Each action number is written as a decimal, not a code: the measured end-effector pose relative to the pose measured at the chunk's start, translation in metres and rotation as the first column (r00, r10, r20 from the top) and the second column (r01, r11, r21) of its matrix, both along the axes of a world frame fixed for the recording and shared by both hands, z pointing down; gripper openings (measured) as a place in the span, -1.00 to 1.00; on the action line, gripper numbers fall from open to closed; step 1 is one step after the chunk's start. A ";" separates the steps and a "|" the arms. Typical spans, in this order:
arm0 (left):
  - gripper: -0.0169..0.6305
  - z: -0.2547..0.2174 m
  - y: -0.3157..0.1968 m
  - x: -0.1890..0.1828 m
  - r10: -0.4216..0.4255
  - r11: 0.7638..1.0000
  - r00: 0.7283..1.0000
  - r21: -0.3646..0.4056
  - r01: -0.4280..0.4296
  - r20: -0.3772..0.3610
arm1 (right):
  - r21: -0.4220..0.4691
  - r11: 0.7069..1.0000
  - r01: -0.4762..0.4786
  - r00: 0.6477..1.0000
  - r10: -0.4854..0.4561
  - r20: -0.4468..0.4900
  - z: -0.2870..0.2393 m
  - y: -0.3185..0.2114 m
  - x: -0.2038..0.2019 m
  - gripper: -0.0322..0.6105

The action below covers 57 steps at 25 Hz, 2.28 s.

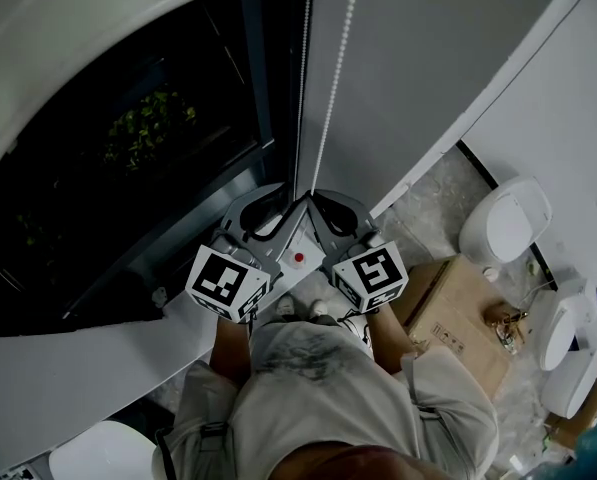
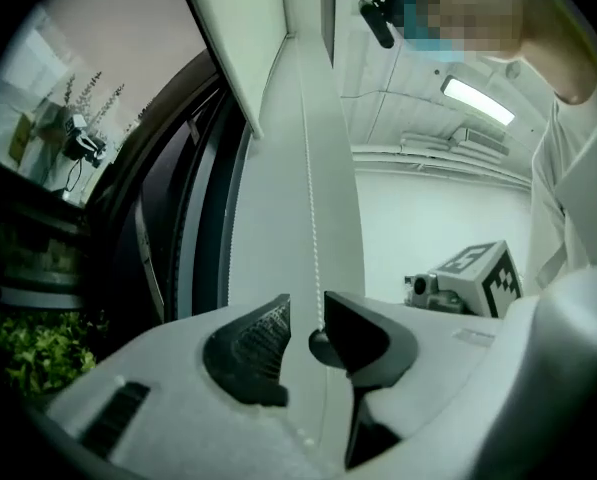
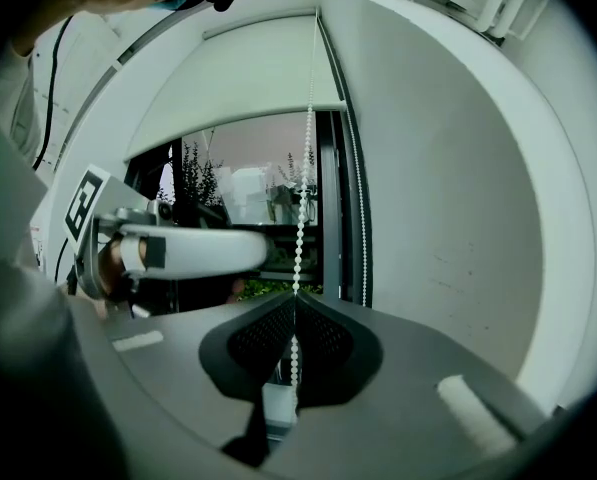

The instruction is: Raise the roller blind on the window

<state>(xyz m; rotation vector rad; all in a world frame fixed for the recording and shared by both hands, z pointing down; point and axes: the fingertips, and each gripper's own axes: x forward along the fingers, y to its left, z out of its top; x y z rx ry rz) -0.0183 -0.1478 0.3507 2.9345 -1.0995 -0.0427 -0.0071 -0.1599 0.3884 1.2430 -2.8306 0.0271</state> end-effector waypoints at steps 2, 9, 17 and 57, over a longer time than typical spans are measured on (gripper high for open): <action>-0.59 -0.015 -0.002 0.003 0.008 0.999 1.000 0.032 -0.008 -0.002 | 0.002 1.000 0.000 1.000 0.000 -0.001 0.000 0.001 -0.001 -0.87; -0.59 -0.082 -0.007 0.016 0.027 0.985 0.999 0.171 -0.024 -0.016 | 0.002 1.000 0.002 1.000 -0.002 -0.008 0.001 0.003 -0.004 -0.87; -0.64 -0.129 -0.019 0.021 0.018 0.969 0.999 0.249 -0.007 -0.044 | 0.015 1.000 0.006 1.000 -0.006 -0.003 -0.002 0.005 -0.008 -0.87; -0.91 -0.044 -0.025 0.016 0.014 0.997 0.999 0.072 -0.011 -0.046 | -0.120 0.993 0.001 0.994 -0.014 -0.105 0.086 0.003 -0.017 -0.87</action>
